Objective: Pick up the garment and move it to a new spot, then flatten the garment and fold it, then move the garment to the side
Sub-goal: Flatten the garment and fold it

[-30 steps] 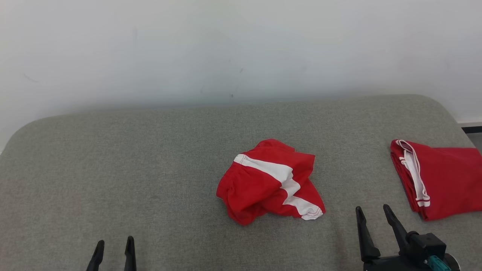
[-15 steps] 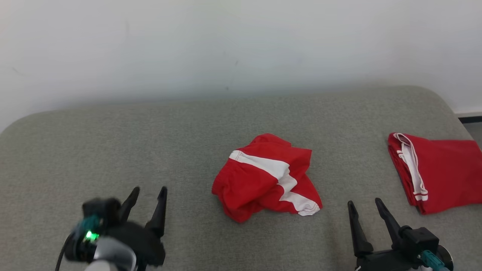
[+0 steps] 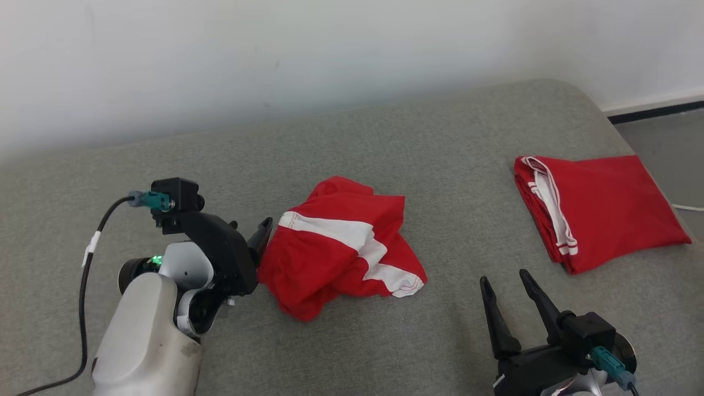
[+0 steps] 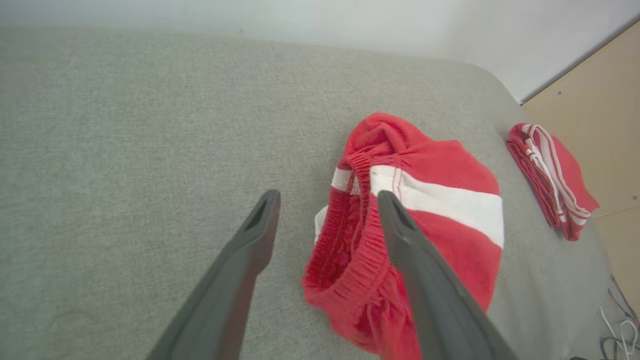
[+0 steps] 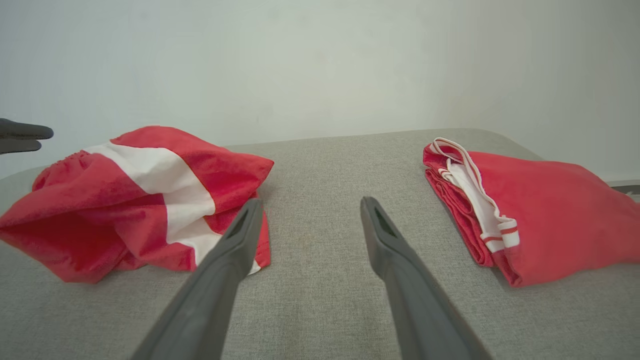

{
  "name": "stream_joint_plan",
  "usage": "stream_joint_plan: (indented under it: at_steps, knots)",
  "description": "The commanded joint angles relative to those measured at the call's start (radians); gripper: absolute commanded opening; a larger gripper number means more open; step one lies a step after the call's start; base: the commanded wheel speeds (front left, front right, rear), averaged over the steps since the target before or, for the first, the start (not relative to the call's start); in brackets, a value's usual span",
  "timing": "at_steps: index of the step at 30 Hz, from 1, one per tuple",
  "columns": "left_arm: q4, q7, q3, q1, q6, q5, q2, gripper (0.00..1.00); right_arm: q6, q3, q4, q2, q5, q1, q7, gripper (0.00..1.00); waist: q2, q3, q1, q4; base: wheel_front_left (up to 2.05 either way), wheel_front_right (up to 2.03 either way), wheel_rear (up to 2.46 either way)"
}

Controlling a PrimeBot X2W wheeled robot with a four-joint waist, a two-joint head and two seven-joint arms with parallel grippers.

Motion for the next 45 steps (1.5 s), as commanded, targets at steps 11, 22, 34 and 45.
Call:
stream_joint_plan:
  at_steps: [11,22,34,45]
  knots:
    - [0.041,0.111,-0.006,-0.061,0.015,-0.123,-0.010,1.00,-0.002,0.028,0.020,-0.006,0.019,-0.039,-0.008,1.00,-0.0001,0.058,-0.0001,-0.117,0.00,0.00,0.00]
    - [-0.009,0.076,-0.059,-0.039,0.021,-0.125,-0.012,0.00,-0.002,0.038,0.031,-0.003,0.022,-0.039,-0.009,1.00,-0.0001,0.044,-0.0001,-0.134,0.00,0.00,0.00]
    - [-0.110,-0.129,-0.144,-0.118,-0.026,-0.151,-0.012,0.00,-0.002,0.032,0.038,-0.001,0.020,-0.045,-0.010,1.00,-0.0001,0.037,-0.0001,-0.122,0.00,0.00,0.00]
    - [-0.261,-0.460,-0.331,-0.299,-0.033,-0.374,-0.013,0.00,-0.002,0.027,0.042,0.002,0.019,-0.032,-0.010,1.00,-0.0001,0.021,-0.0001,-0.090,0.00,0.00,0.00]
